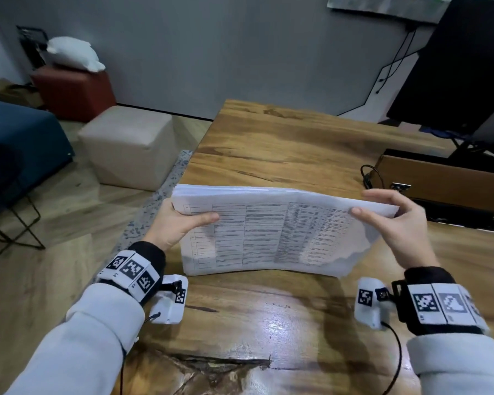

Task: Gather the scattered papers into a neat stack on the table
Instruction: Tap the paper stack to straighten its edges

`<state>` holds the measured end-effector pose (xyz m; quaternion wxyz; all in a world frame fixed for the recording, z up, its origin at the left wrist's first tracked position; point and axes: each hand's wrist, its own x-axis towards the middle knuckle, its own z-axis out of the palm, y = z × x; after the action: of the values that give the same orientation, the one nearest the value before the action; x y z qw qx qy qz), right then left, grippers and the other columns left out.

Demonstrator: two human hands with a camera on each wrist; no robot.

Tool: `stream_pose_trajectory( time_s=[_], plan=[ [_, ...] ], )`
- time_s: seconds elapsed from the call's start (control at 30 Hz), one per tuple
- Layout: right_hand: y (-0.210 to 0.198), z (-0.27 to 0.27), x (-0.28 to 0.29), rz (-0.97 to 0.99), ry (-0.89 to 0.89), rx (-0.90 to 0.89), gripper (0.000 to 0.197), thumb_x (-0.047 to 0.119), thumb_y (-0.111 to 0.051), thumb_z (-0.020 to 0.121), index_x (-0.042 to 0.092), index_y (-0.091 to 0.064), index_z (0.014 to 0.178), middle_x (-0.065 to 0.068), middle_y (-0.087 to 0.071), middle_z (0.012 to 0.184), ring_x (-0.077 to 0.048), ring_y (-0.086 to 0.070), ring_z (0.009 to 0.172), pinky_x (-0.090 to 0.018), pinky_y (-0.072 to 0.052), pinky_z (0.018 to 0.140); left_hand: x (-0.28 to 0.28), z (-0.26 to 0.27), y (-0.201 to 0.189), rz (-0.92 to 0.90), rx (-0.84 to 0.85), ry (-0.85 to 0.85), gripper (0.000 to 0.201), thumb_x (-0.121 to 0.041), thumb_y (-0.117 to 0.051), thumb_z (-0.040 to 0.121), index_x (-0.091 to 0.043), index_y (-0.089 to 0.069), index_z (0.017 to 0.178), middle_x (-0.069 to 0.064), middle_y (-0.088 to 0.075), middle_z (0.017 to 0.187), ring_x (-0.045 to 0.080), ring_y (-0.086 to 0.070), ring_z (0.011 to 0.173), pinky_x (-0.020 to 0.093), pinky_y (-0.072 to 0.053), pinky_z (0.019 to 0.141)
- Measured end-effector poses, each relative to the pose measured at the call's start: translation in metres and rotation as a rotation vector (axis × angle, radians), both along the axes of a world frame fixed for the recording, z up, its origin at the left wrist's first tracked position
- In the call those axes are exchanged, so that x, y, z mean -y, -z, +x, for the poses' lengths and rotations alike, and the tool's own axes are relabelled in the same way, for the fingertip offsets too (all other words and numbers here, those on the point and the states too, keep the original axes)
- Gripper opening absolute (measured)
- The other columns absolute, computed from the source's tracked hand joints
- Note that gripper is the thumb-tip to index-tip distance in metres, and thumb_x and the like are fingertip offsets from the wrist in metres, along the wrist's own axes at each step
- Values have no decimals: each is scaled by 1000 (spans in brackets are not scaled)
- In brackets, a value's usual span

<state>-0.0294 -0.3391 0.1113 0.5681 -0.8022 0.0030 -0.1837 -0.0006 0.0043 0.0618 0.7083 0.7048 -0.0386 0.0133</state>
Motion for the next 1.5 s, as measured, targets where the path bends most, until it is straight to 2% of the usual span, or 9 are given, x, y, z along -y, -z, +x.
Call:
stream_pose_trajectory(
  time_s=[0.1, 0.17, 0.27, 0.4, 0.53, 0.73, 0.83, 0.97, 1.5],
  plan=[
    [-29, -1, -9, -384, -92, -115, 35, 18, -83, 64, 21, -69, 96, 11, -66, 91, 11, -57, 80, -6, -41, 77, 0, 0, 1, -10, 16, 12, 33, 10, -71, 69, -18, -71, 86, -12, -76, 79, 2, -71, 80, 16, -56, 74],
    [-42, -2, -17, -663, -113, -186, 46, 30, -83, 63, 27, -66, 105, 10, -63, 102, -1, -52, 94, -26, -31, 99, 1, 1, 2, -15, 22, 6, 32, 10, -71, 69, -17, -70, 87, -13, -76, 80, 2, -71, 80, 16, -56, 75],
    [-55, -5, -32, -924, -81, -154, 50, 43, -78, 66, 33, -62, 112, 9, -60, 113, -11, -49, 111, -37, -11, 106, 2, 2, 2, -21, 4, 2, 28, 9, -71, 70, -13, -68, 89, -14, -76, 77, 1, -71, 78, 15, -56, 73],
    [-48, -1, -63, -1052, -112, -72, 58, 54, -59, 78, 29, -51, 130, 6, -58, 123, -15, -49, 122, -43, -10, 111, 4, 3, -2, -23, -8, 6, 26, 6, -71, 72, -13, -68, 89, -14, -76, 74, -1, -71, 76, 13, -56, 71],
    [-26, 13, -80, -1110, -125, -83, 65, 51, -56, 83, 24, -39, 140, -3, -44, 131, -23, -39, 121, -40, -17, 106, 4, 2, 0, -13, -9, -7, 26, 3, -72, 72, -17, -67, 88, -15, -75, 75, -2, -70, 77, 14, -55, 77],
    [-23, 32, -78, -1211, -231, 24, 53, 45, -68, 77, 13, -58, 118, -10, -54, 129, -30, -47, 124, -48, -19, 108, 1, 1, 7, -32, -53, -28, 26, -1, -73, 71, -17, -68, 91, -8, -76, 82, 6, -71, 85, 26, -53, 88],
    [-23, 33, -77, -1200, -268, -67, 42, 46, -55, 87, 12, -54, 113, -3, -65, 107, -25, -58, 105, -32, -30, 81, 2, -1, 5, -34, -41, -50, 23, -1, -72, 73, -19, -68, 87, -10, -76, 78, 4, -70, 81, 24, -54, 86],
    [-25, 26, -78, -1183, -186, -24, 29, 41, -50, 92, 12, -52, 88, -6, -62, 83, -31, -60, 88, -31, -28, 59, 13, -4, 2, -56, 21, -152, 14, -5, -72, 75, -16, -67, 82, -10, -75, 71, 3, -70, 73, 19, -56, 72],
    [-13, 17, -72, -1233, -140, 2, 25, 40, -47, 93, 16, -45, 90, -4, -66, 89, -30, -62, 85, -30, -31, 57, 12, -2, -10, 14, 50, 39, 22, 0, -72, 74, -20, -68, 81, -17, -75, 73, -3, -70, 75, 11, -54, 70]
  ],
)
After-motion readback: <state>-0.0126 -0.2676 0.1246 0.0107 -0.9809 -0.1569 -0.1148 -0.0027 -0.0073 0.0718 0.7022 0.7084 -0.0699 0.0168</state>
